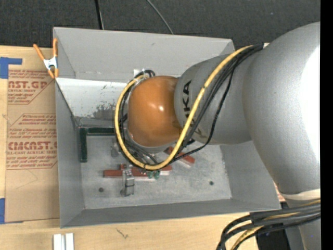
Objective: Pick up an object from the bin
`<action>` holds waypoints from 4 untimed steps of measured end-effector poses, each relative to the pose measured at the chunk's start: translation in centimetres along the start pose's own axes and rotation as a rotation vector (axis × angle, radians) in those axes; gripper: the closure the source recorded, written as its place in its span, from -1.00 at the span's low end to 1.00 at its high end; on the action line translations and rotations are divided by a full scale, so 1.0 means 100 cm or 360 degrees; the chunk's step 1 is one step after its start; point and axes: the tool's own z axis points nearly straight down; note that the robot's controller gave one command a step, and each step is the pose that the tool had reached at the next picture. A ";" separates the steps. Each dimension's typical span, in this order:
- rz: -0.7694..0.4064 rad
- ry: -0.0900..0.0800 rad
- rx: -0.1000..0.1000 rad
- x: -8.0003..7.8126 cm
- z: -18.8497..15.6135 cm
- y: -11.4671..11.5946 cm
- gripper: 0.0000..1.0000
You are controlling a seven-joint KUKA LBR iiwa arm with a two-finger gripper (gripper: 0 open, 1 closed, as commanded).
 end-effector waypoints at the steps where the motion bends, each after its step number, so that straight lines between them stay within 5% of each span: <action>1: 0.0222 0.0008 0.0000 -0.006 0.063 -0.017 1.00; 3: 0.0222 0.0009 0.0000 -0.005 0.062 -0.018 1.00; 4: 0.0108 -0.0009 0.0002 -0.009 0.034 0.019 1.00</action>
Offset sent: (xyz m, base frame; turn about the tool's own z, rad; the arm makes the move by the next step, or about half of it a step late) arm 0.0000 0.0000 0.0000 0.0000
